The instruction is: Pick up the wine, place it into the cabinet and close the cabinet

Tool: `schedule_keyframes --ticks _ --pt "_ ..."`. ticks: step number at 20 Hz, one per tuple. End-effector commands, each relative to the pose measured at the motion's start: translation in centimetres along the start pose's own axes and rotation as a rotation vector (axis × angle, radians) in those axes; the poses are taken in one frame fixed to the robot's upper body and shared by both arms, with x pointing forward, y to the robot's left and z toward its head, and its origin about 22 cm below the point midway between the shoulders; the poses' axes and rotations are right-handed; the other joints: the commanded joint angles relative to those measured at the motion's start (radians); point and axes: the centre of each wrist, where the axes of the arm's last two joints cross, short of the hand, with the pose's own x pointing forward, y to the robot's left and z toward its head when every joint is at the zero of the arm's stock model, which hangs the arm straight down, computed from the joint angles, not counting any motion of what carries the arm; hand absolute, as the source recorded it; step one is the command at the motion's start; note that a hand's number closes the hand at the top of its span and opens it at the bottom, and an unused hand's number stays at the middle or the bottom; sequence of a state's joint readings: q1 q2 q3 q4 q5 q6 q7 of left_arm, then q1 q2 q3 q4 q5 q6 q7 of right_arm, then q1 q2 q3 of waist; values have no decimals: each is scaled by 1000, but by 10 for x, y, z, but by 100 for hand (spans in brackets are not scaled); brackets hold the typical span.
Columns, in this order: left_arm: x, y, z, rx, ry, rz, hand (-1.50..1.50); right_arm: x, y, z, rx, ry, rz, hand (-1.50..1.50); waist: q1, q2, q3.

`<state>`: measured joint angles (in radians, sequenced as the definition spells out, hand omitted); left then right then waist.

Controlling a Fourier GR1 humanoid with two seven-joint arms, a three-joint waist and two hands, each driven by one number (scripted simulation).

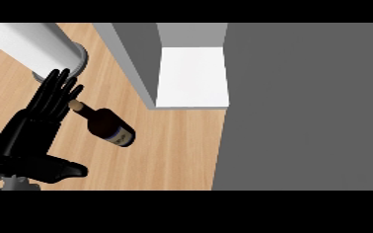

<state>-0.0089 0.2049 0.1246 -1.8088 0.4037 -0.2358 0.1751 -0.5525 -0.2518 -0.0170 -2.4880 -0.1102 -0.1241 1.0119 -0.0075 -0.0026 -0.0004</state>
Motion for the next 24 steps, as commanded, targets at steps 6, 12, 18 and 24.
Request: schedule_keyframes --ticks 6,12,18,24 --pt "-47 41 22 12 12 9 -150 20 3 35 97 -35 -41 -150 -3 -2 -1" --pt "-92 28 34 -3 62 22 -150 10 9 18 67 -49 -67 -150 5 1 -1" --pt "-115 55 22 40 94 7 -150 20 7 35 87 -51 -45 -150 -8 0 -1" --pt "-143 29 16 18 99 20 -150 12 14 20 73 -49 -64 -150 2 1 0"
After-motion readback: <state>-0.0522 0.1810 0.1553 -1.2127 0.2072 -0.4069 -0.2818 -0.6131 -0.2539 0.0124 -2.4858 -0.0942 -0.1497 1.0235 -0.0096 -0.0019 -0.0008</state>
